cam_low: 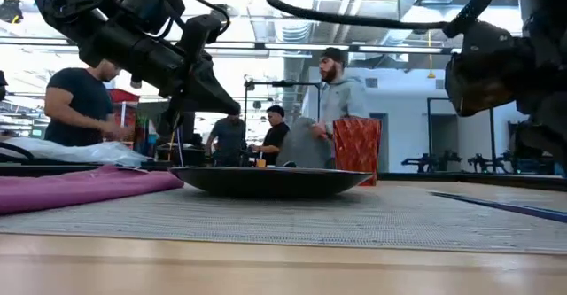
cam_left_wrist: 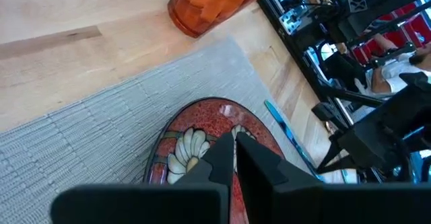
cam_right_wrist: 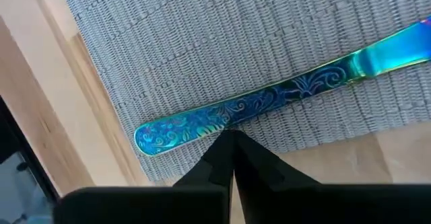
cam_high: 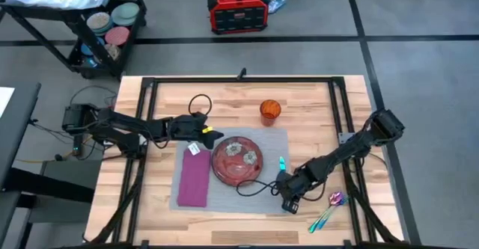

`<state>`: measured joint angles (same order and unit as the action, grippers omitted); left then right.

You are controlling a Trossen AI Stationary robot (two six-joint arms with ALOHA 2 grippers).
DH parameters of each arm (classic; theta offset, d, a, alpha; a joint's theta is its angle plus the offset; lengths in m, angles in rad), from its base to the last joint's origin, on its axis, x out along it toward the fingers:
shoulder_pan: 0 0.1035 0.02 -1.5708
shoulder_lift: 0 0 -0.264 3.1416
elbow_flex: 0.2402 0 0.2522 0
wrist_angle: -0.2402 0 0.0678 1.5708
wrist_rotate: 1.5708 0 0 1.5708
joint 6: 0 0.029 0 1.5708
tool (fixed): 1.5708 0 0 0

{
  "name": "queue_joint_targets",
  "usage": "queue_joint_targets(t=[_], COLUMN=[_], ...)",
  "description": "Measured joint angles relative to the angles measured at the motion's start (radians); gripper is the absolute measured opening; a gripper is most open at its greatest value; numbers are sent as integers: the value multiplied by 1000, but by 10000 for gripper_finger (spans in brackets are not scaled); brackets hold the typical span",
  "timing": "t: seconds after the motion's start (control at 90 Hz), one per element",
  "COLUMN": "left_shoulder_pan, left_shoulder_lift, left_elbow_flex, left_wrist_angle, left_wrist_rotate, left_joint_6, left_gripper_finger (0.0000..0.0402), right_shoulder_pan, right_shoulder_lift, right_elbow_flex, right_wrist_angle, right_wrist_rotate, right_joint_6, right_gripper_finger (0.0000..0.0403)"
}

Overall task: Set table place
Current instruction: Adjust the blue knife on the table mat

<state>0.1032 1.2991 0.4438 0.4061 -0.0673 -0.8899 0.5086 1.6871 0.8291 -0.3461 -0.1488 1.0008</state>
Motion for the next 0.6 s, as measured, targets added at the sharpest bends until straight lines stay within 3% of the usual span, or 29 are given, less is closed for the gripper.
queue_joint_targets(t=[0.456,0.6], left_shoulder_pan=[0,-24], left_shoulder_lift=[0,-22], left_elbow_flex=[0,1], left_wrist_angle=[0,36], left_wrist_rotate=[4,173], left_joint_6=[12,-74], left_gripper_finger=[0,0], right_shoulder_pan=[-21,-32], right_shoulder_lift=[-7,-7], right_elbow_flex=[-1,-1], right_wrist_angle=[-39,-43], right_wrist_rotate=[-16,-20], right_joint_6=[-25,-34], right_gripper_finger=[0,0])
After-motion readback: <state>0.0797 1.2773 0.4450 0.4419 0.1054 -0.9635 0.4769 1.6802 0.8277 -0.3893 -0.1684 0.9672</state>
